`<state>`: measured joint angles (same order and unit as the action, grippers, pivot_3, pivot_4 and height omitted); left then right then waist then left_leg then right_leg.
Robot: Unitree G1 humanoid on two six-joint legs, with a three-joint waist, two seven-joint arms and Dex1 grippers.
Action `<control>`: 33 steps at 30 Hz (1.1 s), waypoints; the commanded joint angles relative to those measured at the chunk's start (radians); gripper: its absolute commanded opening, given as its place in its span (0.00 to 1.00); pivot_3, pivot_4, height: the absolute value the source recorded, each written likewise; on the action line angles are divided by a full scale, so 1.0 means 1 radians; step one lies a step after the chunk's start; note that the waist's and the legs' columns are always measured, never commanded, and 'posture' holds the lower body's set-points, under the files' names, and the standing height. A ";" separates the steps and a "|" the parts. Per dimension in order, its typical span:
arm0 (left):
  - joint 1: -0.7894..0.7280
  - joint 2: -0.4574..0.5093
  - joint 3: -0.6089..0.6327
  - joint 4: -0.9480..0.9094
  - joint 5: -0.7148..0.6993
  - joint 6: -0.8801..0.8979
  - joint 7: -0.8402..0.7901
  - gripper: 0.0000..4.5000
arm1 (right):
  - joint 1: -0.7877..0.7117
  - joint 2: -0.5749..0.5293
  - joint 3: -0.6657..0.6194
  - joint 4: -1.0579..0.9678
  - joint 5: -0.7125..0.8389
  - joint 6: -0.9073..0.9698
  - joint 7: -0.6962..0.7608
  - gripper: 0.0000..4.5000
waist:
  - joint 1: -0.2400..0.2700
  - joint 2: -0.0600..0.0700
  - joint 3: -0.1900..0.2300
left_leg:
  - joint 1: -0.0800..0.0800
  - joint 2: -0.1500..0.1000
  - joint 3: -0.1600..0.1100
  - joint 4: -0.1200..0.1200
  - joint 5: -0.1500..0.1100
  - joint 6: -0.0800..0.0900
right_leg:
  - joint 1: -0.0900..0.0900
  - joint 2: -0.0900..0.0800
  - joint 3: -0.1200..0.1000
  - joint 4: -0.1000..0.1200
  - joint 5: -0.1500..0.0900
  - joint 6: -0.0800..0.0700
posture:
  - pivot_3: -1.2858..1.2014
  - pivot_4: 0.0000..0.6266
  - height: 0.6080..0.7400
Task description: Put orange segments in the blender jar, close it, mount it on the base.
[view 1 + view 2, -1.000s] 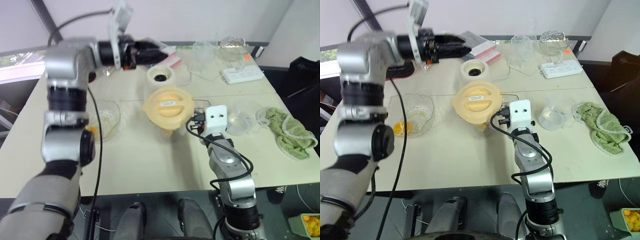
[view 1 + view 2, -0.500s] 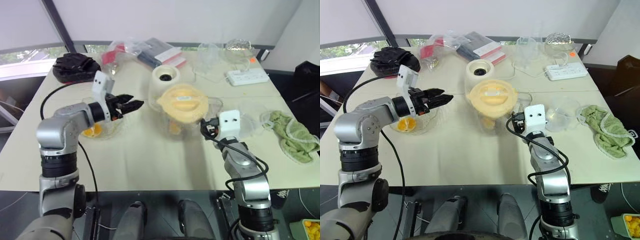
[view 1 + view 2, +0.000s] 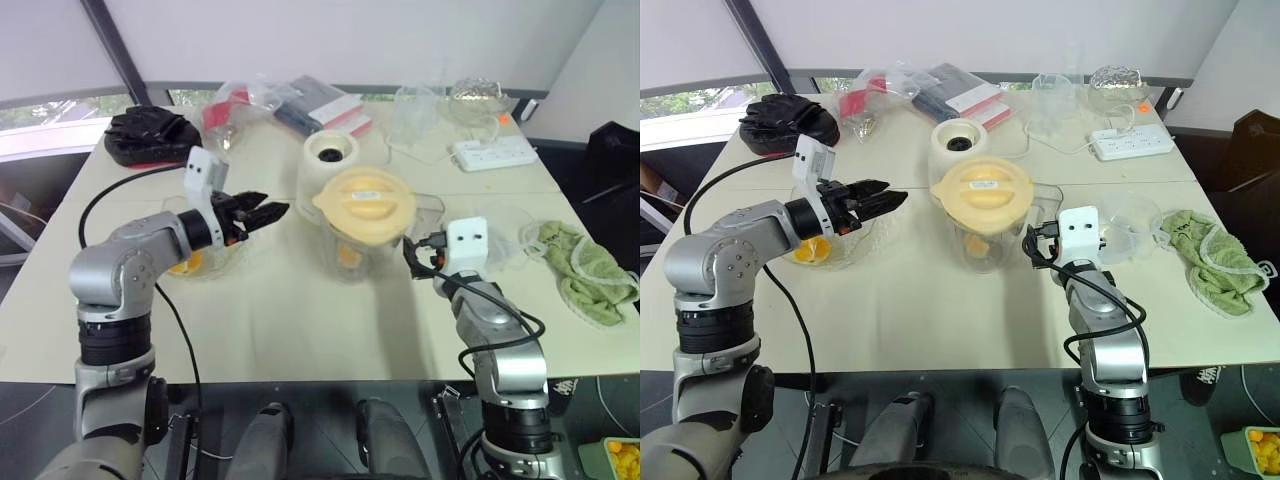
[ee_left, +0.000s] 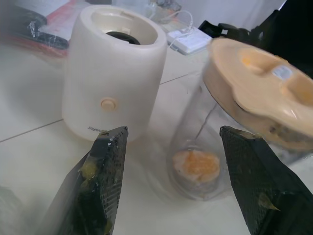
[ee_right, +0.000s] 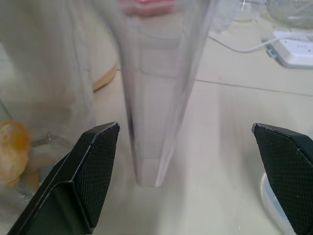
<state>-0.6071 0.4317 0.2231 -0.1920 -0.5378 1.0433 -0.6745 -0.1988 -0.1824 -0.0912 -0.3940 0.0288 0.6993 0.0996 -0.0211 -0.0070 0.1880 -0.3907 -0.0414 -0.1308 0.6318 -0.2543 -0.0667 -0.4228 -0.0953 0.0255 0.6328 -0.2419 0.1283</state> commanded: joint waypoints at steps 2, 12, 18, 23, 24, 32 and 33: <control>0.014 0.020 0.016 -0.050 -0.042 -0.022 0.009 0.69 | -0.039 0.027 -0.033 -0.028 0.032 0.004 -0.022 0.99 | -0.001 0.000 0.000 | 0.000 0.000 0.000 0.000 0.000 0.000 | 0.000 0.000 0.000 0.000 0.000 0.000 | 0.52 0.24 1.00; 0.153 0.093 0.009 -0.190 -0.136 -0.031 -0.042 0.69 | -0.078 0.032 -0.029 0.015 0.044 0.002 -0.031 0.83 | 0.001 0.000 0.000 | 0.000 0.000 0.000 0.000 0.000 0.000 | 0.000 0.000 0.000 0.000 0.000 0.000 | 0.52 0.24 1.00; 0.199 0.100 0.021 -0.232 -0.182 -0.032 0.000 0.69 | -0.087 0.031 -0.025 0.026 0.057 0.016 -0.024 0.19 | 0.004 0.000 0.000 | 0.000 0.000 0.001 0.000 0.000 0.000 | 0.000 0.000 0.000 0.000 0.000 -0.001 | 0.52 0.24 1.00; 0.200 0.100 0.021 -0.224 -0.191 -0.047 0.030 0.69 | -0.082 0.027 -0.021 0.023 0.065 0.036 -0.020 0.20 | 0.002 0.000 0.000 | 0.000 0.000 0.001 0.000 0.000 0.000 | 0.000 0.000 0.000 0.000 0.000 -0.001 | 0.52 0.24 1.00; 0.200 0.102 0.022 -0.222 -0.192 -0.050 0.034 0.69 | -0.084 0.027 -0.025 0.024 0.069 0.038 -0.021 0.20 | 0.002 0.000 0.000 | 0.000 0.000 0.000 0.000 0.000 0.000 | 0.000 0.000 0.000 0.000 0.000 -0.001 | 0.52 0.24 1.00; 0.214 0.093 0.019 -0.236 -0.210 -0.069 0.056 0.69 | -0.157 0.035 -0.101 -0.054 0.112 0.085 -0.071 0.20 | 0.004 0.000 0.000 | 0.000 0.000 0.001 0.000 0.000 0.000 | 0.000 0.000 0.000 0.000 0.000 -0.001 | 0.52 0.24 1.00; 0.229 0.094 0.019 -0.256 -0.228 -0.070 0.045 0.69 | -0.179 0.028 -0.103 -0.073 0.115 0.107 -0.076 0.20 | 0.003 0.001 0.000 | 0.000 0.000 0.001 0.000 0.000 0.000 | 0.000 0.000 0.000 0.000 0.000 -0.001 | 0.52 0.24 1.00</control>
<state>-0.3892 0.5214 0.2218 -0.3959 -0.7319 0.9933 -0.6158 -0.3218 -0.1413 -0.1608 -0.3598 0.1320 0.8071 0.0391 -0.0181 -0.0065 0.1877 -0.3909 -0.0410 -0.1302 0.6322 -0.2540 -0.0669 -0.4228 -0.0953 0.0258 0.6327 -0.2416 0.1275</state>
